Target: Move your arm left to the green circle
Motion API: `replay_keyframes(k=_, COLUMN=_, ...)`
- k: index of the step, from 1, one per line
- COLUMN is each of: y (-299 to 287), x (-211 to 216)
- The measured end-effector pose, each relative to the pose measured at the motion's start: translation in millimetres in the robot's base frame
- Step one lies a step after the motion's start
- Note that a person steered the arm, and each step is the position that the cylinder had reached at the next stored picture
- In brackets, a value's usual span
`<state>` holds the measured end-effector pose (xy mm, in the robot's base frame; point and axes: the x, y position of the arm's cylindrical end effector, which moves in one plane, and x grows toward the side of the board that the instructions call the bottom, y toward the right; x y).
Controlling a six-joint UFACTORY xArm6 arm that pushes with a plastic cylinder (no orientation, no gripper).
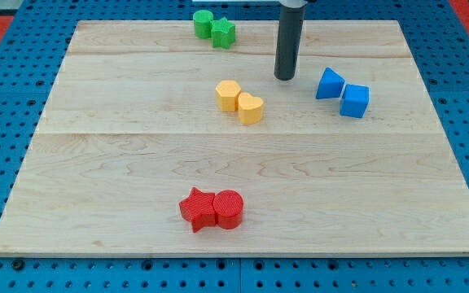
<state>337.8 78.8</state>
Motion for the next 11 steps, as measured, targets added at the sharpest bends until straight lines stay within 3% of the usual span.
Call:
replay_keyframes(k=2, y=38.1, x=16.3)
replay_keyframes(k=4, y=80.5, x=-17.6)
replay_keyframes(k=5, y=66.7, x=-28.4)
replay_keyframes(k=6, y=47.4, x=-71.8)
replay_keyframes(k=7, y=-26.3, x=-32.0)
replay_keyframes(k=8, y=-169.5, x=-27.3)
replay_keyframes(k=9, y=-298.9, x=-70.4)
replay_keyframes(k=10, y=-285.4, x=-145.8)
replay_keyframes(k=11, y=-274.2, x=-146.8)
